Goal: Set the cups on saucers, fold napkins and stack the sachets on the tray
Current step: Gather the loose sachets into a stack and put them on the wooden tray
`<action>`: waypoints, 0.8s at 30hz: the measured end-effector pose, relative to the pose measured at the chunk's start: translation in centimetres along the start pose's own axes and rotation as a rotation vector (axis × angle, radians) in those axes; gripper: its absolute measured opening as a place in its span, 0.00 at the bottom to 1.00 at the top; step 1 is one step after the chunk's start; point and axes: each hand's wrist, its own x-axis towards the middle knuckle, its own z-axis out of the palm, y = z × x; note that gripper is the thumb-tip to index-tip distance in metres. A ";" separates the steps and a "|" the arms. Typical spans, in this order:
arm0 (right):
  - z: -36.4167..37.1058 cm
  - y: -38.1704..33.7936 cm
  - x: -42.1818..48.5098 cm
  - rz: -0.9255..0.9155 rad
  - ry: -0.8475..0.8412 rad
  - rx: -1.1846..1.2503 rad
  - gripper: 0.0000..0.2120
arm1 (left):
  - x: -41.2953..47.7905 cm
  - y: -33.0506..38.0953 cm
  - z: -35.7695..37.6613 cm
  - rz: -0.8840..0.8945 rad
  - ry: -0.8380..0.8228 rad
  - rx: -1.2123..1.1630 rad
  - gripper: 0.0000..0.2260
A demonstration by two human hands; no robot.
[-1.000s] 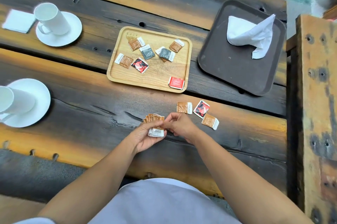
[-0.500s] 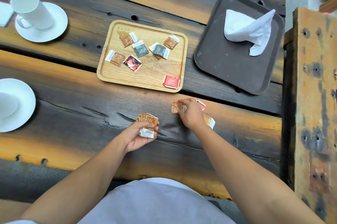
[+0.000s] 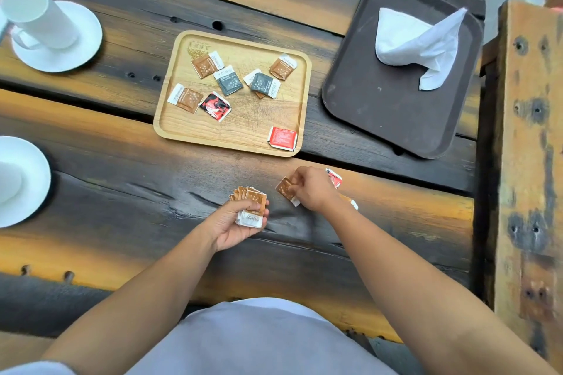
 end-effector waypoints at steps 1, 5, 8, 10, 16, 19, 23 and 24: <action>-0.2 -0.2 -0.5 0.045 -0.020 0.189 0.10 | 0.0 -0.1 0.0 0.006 0.001 0.001 0.08; -1.0 -0.6 -3.3 0.209 -0.159 0.915 0.06 | -0.2 -0.5 0.0 0.034 -0.007 -0.005 0.07; -0.8 -0.9 -5.2 0.233 -0.334 1.173 0.04 | -0.4 -0.9 0.4 0.052 -0.039 -0.054 0.07; 0.1 -1.4 -6.3 0.224 -0.359 1.084 0.05 | -0.6 -1.3 0.8 0.059 -0.064 -0.072 0.11; 2.3 -2.2 -7.7 0.183 -0.153 0.840 0.08 | -1.4 -2.0 1.5 0.062 -0.150 -0.071 0.24; 2.5 -2.1 -8.4 0.114 -0.097 0.797 0.08 | -1.8 -2.4 1.5 0.062 -0.154 -0.017 0.22; 2.7 -1.3 -8.9 0.089 -0.098 0.791 0.08 | -2.1 -2.8 1.5 0.042 -0.126 0.061 0.15; 2.8 -0.9 -8.9 0.109 -0.062 0.801 0.08 | -2.1 -3.0 1.5 0.036 -0.116 0.064 0.14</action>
